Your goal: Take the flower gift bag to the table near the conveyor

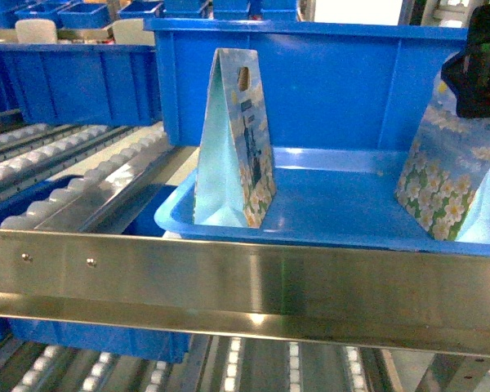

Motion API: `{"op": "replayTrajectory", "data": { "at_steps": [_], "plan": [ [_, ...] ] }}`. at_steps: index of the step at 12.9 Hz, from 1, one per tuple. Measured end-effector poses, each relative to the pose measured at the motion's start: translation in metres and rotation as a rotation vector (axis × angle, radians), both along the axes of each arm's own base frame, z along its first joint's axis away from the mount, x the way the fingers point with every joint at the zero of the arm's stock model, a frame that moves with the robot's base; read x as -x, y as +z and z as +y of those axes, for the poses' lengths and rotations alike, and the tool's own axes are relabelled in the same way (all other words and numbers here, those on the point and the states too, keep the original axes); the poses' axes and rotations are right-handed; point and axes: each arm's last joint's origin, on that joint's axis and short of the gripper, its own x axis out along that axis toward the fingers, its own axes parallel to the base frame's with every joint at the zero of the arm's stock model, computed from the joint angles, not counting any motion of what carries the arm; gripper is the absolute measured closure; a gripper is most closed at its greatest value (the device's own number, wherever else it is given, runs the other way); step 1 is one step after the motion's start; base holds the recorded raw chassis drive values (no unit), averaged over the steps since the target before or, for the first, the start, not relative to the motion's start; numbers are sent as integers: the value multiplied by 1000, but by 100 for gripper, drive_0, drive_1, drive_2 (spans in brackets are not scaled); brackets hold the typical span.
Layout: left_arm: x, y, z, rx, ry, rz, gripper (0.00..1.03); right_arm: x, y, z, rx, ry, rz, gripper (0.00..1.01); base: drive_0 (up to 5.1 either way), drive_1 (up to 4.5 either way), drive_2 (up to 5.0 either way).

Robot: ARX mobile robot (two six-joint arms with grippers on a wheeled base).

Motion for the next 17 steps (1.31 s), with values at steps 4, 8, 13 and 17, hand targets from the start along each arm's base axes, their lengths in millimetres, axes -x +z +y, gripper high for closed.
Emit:
{"op": "replayTrajectory", "data": {
  "at_steps": [4, 8, 13, 17],
  "plan": [
    [0, 0, 0, 0, 0, 0, 5, -4, -10, 0, -53, 10, 43, 3, 0, 0, 0],
    [0, 0, 0, 0, 0, 1, 5, -7, -10, -2, -76, -15, 32, 10, 0, 0, 0],
    [0, 0, 0, 0, 0, 0, 5, -3, -11, -1, -88, -18, 22, 76, 0, 0, 0],
    [0, 0, 0, 0, 0, 1, 5, 5, -10, 3, -102, 0, 9, 99, 0, 0, 0]
  ]
}}
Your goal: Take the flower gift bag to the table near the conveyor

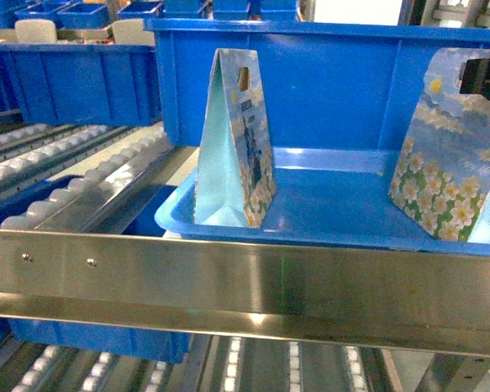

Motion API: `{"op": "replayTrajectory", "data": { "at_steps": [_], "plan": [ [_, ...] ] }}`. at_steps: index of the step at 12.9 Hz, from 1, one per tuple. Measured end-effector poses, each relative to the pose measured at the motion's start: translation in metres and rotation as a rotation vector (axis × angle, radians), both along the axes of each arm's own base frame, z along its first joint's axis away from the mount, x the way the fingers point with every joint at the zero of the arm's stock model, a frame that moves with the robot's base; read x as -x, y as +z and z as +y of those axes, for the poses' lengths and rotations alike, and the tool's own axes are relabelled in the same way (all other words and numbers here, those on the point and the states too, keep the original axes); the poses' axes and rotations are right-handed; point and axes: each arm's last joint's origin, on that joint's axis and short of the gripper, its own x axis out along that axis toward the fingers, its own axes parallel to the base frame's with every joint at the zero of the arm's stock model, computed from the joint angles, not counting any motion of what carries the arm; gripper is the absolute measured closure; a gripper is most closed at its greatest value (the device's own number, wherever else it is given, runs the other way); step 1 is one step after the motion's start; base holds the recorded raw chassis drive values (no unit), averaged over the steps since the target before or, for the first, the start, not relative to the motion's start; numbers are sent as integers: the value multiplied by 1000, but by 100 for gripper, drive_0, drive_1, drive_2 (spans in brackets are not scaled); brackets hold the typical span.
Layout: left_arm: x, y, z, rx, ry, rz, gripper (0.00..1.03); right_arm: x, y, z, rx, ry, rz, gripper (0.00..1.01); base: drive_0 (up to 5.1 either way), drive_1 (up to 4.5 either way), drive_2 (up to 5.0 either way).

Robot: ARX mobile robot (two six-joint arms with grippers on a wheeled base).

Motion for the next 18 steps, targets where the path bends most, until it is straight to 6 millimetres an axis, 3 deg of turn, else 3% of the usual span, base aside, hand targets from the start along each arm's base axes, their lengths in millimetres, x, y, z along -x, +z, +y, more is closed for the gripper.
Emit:
{"op": "replayTrajectory", "data": {
  "at_steps": [9, 10, 11, 13, 18],
  "plan": [
    [0, 0, 0, 0, 0, 0, 5, 10, 14, 0, -19, 10, -68, 99, 0, 0, 0],
    [0, 0, 0, 0, 0, 0, 5, 29, 42, -13, -39, -29, -167, 99, 0, 0, 0],
    [0, 0, 0, 0, 0, 0, 5, 70, 56, -33, -38, -79, -243, 99, 0, 0, 0],
    [0, 0, 0, 0, 0, 0, 5, 105, 58, -45, -36, -96, -282, 99, 0, 0, 0],
    [0, 0, 0, 0, 0, 0, 5, 139, 44, -54, -6, -108, -294, 99, 0, 0, 0]
  ]
}}
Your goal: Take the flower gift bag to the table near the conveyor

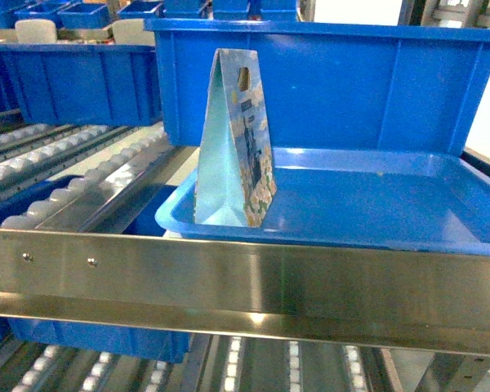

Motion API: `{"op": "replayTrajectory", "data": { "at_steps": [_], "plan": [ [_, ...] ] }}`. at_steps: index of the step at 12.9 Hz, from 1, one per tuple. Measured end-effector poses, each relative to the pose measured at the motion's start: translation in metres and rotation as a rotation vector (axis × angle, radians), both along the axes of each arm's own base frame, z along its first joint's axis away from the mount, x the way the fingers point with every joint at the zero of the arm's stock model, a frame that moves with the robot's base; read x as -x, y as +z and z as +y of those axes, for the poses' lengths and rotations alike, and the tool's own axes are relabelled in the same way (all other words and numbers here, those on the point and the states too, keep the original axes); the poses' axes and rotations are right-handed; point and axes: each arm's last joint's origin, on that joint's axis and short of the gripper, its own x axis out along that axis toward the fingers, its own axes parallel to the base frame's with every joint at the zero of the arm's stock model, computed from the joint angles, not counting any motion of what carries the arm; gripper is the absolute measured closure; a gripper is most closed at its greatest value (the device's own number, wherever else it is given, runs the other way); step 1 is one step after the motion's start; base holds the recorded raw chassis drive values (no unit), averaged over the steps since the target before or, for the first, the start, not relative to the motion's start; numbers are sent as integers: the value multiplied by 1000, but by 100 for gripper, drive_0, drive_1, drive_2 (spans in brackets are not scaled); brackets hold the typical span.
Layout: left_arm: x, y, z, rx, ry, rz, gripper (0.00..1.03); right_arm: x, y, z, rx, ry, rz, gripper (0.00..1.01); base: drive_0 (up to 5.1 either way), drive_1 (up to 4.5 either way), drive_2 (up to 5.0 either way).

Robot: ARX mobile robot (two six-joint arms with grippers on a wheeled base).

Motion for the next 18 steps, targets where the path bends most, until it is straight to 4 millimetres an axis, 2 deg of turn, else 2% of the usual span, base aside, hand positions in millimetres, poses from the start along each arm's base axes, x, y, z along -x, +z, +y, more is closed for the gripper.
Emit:
{"op": "replayTrajectory", "data": {
  "at_steps": [5, 9, 11, 14, 18],
  "plan": [
    [0, 0, -1, 2, 9, 1, 5, -1, -8, -3, 20, -43, 5, 99, 0, 0, 0],
    [-24, 11, -20, 13, -22, -18, 5, -1, -8, -3, 20, -43, 7, 99, 0, 0, 0],
    [-43, 20, -31, 23, -37, -22, 5, -1, -8, -3, 20, -43, 7, 99, 0, 0, 0],
    [-82, 30, -64, 36, -70, 14, 5, -1, -8, -3, 20, -43, 7, 99, 0, 0, 0],
    [-108, 21, -118, -9, -87, 108, 5, -1, -8, -3, 20, -43, 7, 99, 0, 0, 0]
  ]
}}
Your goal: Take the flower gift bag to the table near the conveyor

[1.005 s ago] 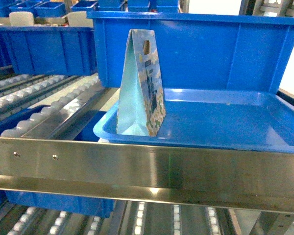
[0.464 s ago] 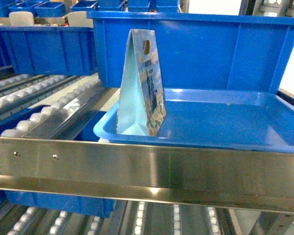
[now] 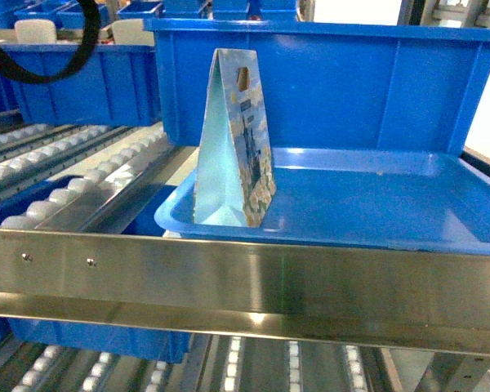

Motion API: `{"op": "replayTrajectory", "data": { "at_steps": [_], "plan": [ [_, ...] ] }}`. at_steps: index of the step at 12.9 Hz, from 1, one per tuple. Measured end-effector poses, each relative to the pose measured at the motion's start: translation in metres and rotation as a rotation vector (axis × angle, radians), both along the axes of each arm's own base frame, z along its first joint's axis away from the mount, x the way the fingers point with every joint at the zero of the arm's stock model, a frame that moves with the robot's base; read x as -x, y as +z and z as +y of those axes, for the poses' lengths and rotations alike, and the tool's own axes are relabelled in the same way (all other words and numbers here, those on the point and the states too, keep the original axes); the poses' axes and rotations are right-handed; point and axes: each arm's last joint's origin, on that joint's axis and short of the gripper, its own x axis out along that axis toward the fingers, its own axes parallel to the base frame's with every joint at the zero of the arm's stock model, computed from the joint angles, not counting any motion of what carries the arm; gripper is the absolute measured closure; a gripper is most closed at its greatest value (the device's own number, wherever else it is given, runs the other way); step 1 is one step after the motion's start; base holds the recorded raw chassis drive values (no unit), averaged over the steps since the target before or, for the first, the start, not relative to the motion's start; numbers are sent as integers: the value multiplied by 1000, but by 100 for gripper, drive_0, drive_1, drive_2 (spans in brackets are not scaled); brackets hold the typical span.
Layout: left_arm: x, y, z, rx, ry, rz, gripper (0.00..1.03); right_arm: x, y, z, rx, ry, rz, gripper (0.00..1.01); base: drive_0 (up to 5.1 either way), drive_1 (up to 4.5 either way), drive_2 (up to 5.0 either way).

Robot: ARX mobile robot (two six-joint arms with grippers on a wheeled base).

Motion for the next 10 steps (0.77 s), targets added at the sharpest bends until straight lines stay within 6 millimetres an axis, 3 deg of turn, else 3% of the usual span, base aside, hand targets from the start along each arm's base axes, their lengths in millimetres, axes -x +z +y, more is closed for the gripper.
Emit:
{"op": "replayTrajectory", "data": {
  "at_steps": [4, 10],
  "plan": [
    [-16, -39, -37, -132, 70, 100, 5, 0, 0, 0, 0, 0, 0, 99, 0, 0, 0],
    [-11, -50, -65, -147, 77, 199, 5, 0, 0, 0, 0, 0, 0, 99, 0, 0, 0]
  ]
}}
